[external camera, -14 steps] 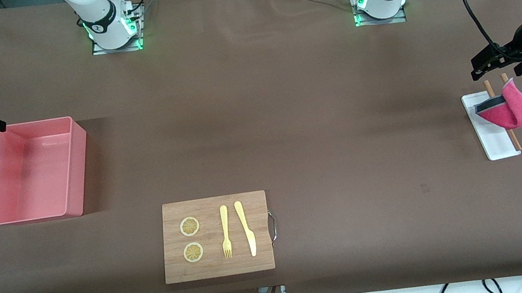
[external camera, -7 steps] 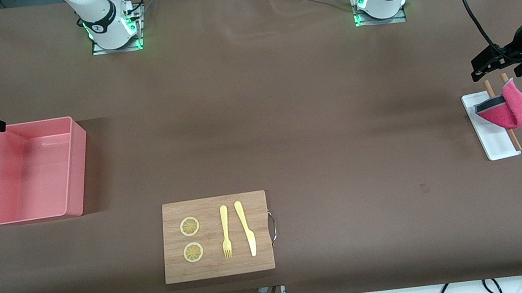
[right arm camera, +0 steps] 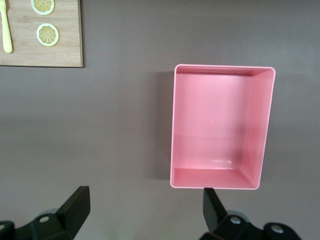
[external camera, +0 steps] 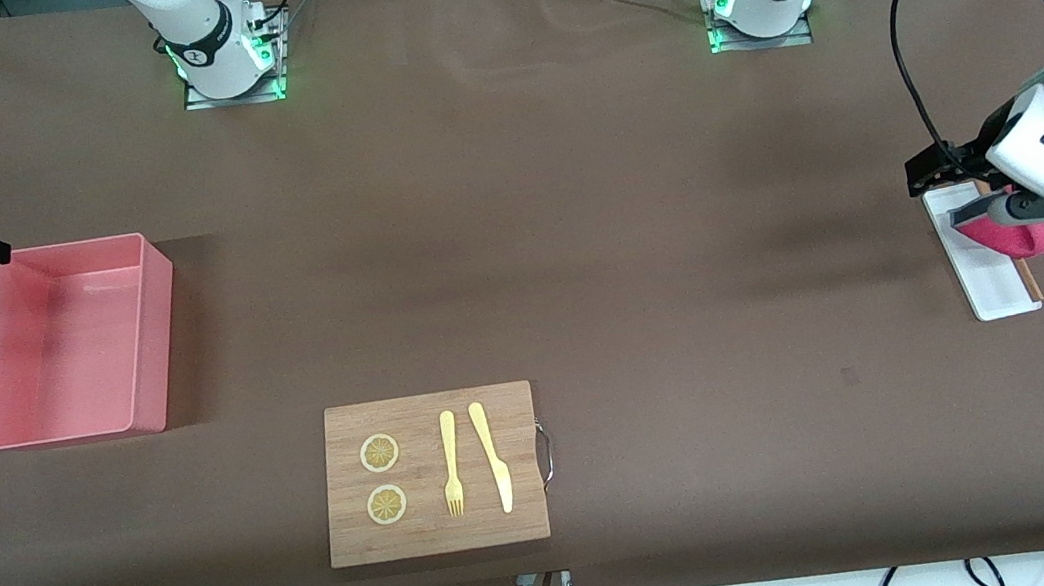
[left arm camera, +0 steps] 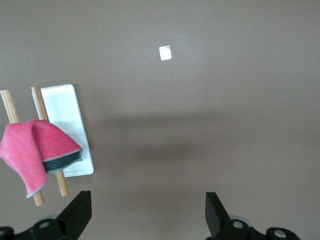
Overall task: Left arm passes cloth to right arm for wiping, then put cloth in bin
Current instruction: 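Lower the left gripper onto the pink cloth and grasp it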
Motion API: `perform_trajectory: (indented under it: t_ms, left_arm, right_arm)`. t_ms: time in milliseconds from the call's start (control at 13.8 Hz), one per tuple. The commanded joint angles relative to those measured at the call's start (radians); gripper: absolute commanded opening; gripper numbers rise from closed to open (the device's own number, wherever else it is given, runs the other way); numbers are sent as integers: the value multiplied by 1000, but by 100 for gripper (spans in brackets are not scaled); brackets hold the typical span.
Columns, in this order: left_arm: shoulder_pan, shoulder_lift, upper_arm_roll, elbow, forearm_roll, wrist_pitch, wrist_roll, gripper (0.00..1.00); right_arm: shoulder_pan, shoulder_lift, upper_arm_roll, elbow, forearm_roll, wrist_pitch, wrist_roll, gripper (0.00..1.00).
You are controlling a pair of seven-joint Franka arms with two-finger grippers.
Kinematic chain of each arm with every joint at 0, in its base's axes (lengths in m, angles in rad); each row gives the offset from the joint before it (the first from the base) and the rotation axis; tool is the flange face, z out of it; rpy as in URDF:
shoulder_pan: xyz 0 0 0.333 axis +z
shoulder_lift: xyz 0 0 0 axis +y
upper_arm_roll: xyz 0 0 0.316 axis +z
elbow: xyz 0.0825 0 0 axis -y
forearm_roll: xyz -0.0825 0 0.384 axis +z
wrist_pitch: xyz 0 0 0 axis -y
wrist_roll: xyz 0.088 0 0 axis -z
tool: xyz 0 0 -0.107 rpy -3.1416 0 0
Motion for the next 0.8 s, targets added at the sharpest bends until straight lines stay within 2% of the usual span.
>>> perform_trajectory:
  t_ms: [0,363,727]
  left_arm:
    - [26,3,20,39,19,-29,52,100]
    - [222,36,26,24,41,-69,150,100]
    - [348,212,26,17,44,171,249,100]
  right_arm:
    - [-8,-1,3,8,9,-1,5,100]
    - [-8,-1,3,8,9,-1,6,100]
    - [-8,-1,3,8,10,-1,6,100]
